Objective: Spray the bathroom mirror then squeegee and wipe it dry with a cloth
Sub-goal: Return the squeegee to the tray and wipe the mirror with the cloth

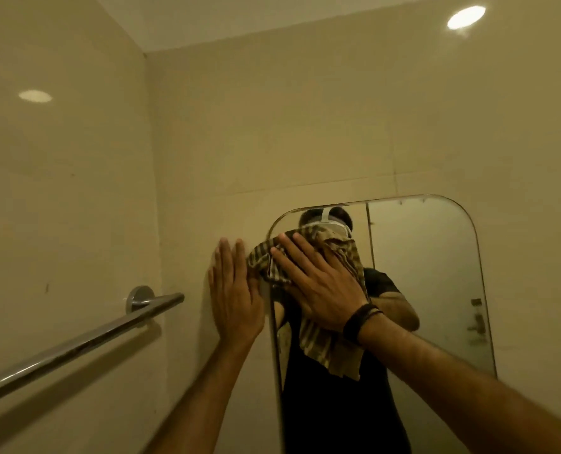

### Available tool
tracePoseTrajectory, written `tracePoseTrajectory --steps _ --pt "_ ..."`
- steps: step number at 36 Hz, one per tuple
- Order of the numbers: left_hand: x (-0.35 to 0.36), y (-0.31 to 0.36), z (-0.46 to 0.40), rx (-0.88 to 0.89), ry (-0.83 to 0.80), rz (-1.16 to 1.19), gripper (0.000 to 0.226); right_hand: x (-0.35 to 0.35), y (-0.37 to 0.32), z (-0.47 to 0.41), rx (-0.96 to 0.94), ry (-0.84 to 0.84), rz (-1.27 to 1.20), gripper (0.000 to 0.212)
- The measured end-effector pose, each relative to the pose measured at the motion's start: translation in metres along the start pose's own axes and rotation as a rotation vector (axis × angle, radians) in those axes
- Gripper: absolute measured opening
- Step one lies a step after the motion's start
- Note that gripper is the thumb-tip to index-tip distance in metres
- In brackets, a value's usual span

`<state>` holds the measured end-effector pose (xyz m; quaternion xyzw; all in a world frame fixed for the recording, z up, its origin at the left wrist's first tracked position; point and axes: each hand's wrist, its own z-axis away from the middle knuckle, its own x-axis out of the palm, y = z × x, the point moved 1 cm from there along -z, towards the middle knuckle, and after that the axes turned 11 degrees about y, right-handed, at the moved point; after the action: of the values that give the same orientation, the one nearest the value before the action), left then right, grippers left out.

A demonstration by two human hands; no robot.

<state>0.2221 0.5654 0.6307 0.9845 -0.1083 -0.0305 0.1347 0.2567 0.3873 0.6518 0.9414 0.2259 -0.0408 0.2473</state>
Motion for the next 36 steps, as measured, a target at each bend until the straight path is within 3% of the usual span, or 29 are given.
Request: tracePoseTrajectory --steps 7,15,18,26,36 --pt "0.018 -0.026 0.014 0.118 0.06 -0.103 0.062 0.006 0.002 -0.005 -0.102 -0.05 0.001 0.065" --pt "0.02 -0.026 0.016 0.121 0.078 -0.113 0.06 -0.005 0.011 -0.071 0.094 -0.001 0.023 0.062" --pt "0.018 -0.026 0.015 0.117 0.063 -0.097 0.059 0.002 0.0 -0.046 0.113 0.008 -0.002 0.063" --pt "0.015 -0.027 0.016 0.118 0.045 -0.073 0.067 0.024 -0.03 0.057 -0.054 -0.065 0.025 0.067" --pt "0.019 -0.027 0.017 0.121 0.071 -0.09 0.064 -0.001 0.0 -0.063 0.178 0.0 -0.032 0.068"
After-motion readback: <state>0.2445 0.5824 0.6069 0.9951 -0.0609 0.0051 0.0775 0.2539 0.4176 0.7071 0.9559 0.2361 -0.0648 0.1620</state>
